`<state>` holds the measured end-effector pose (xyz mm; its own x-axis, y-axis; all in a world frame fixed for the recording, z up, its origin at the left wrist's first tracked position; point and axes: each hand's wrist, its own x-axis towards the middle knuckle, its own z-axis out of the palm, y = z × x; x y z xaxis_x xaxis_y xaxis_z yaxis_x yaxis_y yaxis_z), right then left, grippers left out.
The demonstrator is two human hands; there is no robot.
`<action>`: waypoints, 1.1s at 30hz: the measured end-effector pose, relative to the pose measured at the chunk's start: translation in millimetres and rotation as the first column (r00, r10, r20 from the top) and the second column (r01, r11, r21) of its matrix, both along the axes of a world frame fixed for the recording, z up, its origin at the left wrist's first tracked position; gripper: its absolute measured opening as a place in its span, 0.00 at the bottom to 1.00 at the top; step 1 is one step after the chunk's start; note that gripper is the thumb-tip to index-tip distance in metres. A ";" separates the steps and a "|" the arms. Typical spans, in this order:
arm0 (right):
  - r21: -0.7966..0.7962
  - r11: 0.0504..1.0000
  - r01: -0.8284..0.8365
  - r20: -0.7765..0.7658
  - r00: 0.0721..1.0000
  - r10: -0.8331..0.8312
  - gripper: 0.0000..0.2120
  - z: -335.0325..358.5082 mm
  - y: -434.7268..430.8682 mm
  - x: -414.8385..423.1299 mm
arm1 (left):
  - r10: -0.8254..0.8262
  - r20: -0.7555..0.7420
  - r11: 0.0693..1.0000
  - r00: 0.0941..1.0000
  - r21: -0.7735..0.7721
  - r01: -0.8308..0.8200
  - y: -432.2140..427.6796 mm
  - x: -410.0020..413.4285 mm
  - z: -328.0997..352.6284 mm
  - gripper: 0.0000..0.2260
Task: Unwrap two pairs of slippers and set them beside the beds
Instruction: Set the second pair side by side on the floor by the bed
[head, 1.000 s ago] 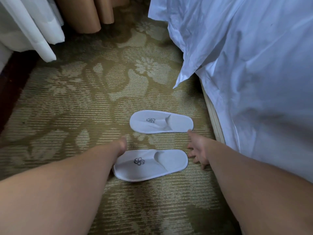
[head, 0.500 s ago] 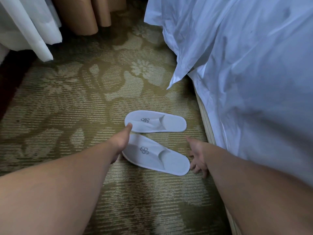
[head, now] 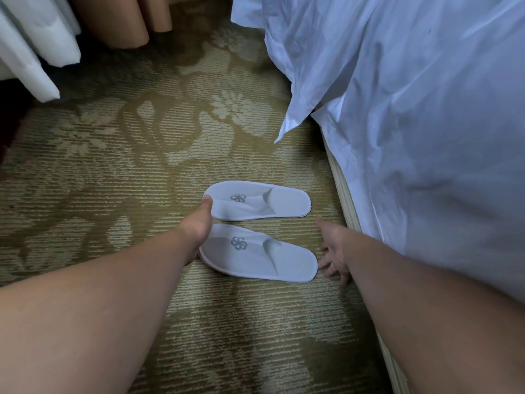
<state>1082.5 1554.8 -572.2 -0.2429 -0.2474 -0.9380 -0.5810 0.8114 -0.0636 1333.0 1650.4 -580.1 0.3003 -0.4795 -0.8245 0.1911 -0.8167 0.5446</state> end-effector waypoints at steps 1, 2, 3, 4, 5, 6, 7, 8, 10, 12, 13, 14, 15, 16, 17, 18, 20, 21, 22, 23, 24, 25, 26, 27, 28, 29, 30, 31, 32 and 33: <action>-0.008 1.000 0.011 -0.001 1.000 -0.011 0.45 0.1 -1.5 1.3 | 0.019 -0.004 1.000 1.000 0.000 -0.019 -1.7 -0.2 0.1 0.33; -0.026 0.999 0.027 0.001 1.000 -0.026 0.45 -0.4 -3.0 2.4 | 0.033 0.000 0.999 0.999 0.000 -0.033 -3.0 -0.4 0.7 0.33; -0.047 0.998 0.042 0.008 0.999 -0.042 0.44 -0.7 -4.5 3.7 | 0.042 0.007 0.999 0.999 0.001 -0.042 -4.3 -0.5 2.7 0.32; -0.065 0.996 0.053 0.015 0.999 -0.052 0.43 -0.9 -5.7 5.2 | 0.051 0.009 0.999 0.999 0.002 -0.051 -5.4 -0.4 4.3 0.31; -0.077 0.995 0.059 0.015 0.998 -0.058 0.41 -0.8 -6.4 6.7 | 0.063 0.005 0.998 0.998 0.003 -0.063 -6.0 -0.2 5.4 0.31; -0.087 0.994 0.063 0.012 0.998 -0.062 0.40 -0.8 -7.2 7.9 | 0.072 0.000 0.997 0.997 0.005 -0.072 -6.4 0.6 4.9 0.31; -0.097 0.993 0.068 0.009 0.998 -0.068 0.40 -1.0 -8.4 8.7 | 0.082 -0.003 0.997 0.997 0.006 -0.082 -6.8 1.4 4.1 0.30; -0.105 0.992 0.075 0.008 0.997 -0.075 0.40 -1.3 -10.0 8.9 | 0.093 -0.006 0.996 0.996 0.007 -0.092 -6.9 1.9 3.4 0.29; -0.111 0.990 0.085 0.007 0.996 -0.085 0.41 -1.0 -12.9 9.9 | 0.107 -0.018 0.994 0.994 0.016 -0.106 -7.3 2.8 4.4 0.27; -0.128 0.988 0.087 0.014 0.996 -0.086 0.41 0.2 -14.8 11.8 | 0.110 -0.031 0.993 0.993 0.049 -0.108 -8.8 4.0 5.0 0.27; -0.145 0.985 0.090 0.021 0.996 -0.088 0.41 1.0 -15.2 12.8 | 0.114 -0.033 0.991 0.993 0.074 -0.112 -9.6 4.8 5.2 0.27; -0.162 0.982 0.095 0.026 0.995 -0.092 0.40 1.7 -15.5 13.7 | 0.121 -0.033 0.988 0.992 0.096 -0.117 -10.5 5.5 5.1 0.27; -0.174 0.980 0.101 0.030 0.995 -0.097 0.40 2.8 -15.5 14.8 | 0.128 -0.033 0.986 0.991 0.107 -0.124 -11.4 6.0 6.0 0.26; -0.182 0.978 0.107 0.032 0.994 -0.103 0.39 4.4 -15.2 16.1 | 0.135 -0.033 0.985 0.990 0.111 -0.131 -12.5 6.6 6.0 0.26; -0.188 0.976 0.111 0.032 0.994 -0.107 0.39 6.2 -14.9 17.6 | 0.141 -0.033 0.984 0.989 0.111 -0.137 -13.6 6.7 6.4 0.26; -0.196 0.974 0.114 0.032 0.993 -0.110 0.39 8.0 -14.5 18.6 | 0.148 -0.036 0.984 0.988 0.109 -0.143 -14.4 6.9 5.6 0.26; -0.212 0.971 0.109 0.029 0.994 -0.106 0.38 10.4 -14.9 20.2 | 0.156 -0.040 0.983 0.987 0.107 -0.151 -14.9 7.1 4.6 0.27; -0.220 0.970 0.107 0.026 0.994 -0.104 0.38 11.1 -15.3 20.8 | 0.158 -0.041 0.982 0.987 0.108 -0.153 -14.9 7.3 3.9 0.26; -0.228 0.968 0.108 0.025 0.994 -0.105 0.38 11.7 -15.8 21.5 | 0.155 -0.038 0.983 0.987 0.111 -0.150 -15.1 8.1 2.9 0.26; -0.236 0.966 0.109 0.027 0.994 -0.106 0.38 12.9 -16.3 22.7 | 0.144 -0.030 0.984 0.989 0.113 -0.140 -15.1 8.3 2.5 0.26; -0.243 0.964 0.111 0.031 0.994 -0.106 0.38 14.1 -17.2 23.9 | 0.133 -0.018 0.985 0.991 0.116 -0.130 -15.1 8.8 1.6 0.26; -0.250 0.962 0.110 0.033 0.994 -0.105 0.38 15.4 -18.3 25.3 | 0.121 -0.008 0.986 0.993 0.119 -0.119 -15.0 9.2 1.3 0.26; -0.257 0.960 0.107 0.035 0.994 -0.102 0.38 16.9 -19.2 26.7 | 0.113 -0.004 0.986 0.994 0.124 -0.112 -14.7 9.7 0.2 0.26; -0.266 0.959 0.102 0.037 0.995 -0.095 0.37 18.4 -20.0 28.2 | 0.107 -0.004 0.986 0.994 0.130 -0.105 -14.5 9.7 -0.3 0.26; -0.276 0.957 0.093 0.036 0.996 -0.086 0.37 19.1 -20.5 29.2 | 0.102 -0.007 0.986 0.995 0.137 -0.100 -14.5 9.7 -1.4 0.25; -0.287 0.954 0.084 0.034 0.996 -0.077 0.37 19.5 -20.8 30.0 | 0.099 -0.011 0.985 0.995 0.141 -0.096 -14.2 9.3 -1.5 0.25; -0.297 0.952 0.081 0.035 0.997 -0.074 0.36 19.5 -20.9 30.3 | 0.102 -0.018 0.985 0.995 0.143 -0.098 -14.0 9.2 -2.1 0.24; -0.302 0.949 0.086 0.039 0.996 -0.078 0.36 19.4 -20.9 30.6 | 0.107 -0.028 0.984 0.994 0.143 -0.102 -13.7 9.0 -2.2 0.22; -0.304 0.948 0.098 0.048 0.995 -0.087 0.36 19.6 -20.9 30.9 | 0.113 -0.038 0.984 0.993 0.142 -0.107 -13.6 9.4 -2.6 0.21; -0.303 0.947 0.107 0.057 0.994 -0.094 0.36 20.0 -21.1 31.5 | 0.117 -0.046 0.984 0.992 0.142 -0.110 -13.7 10.0 -2.9 0.19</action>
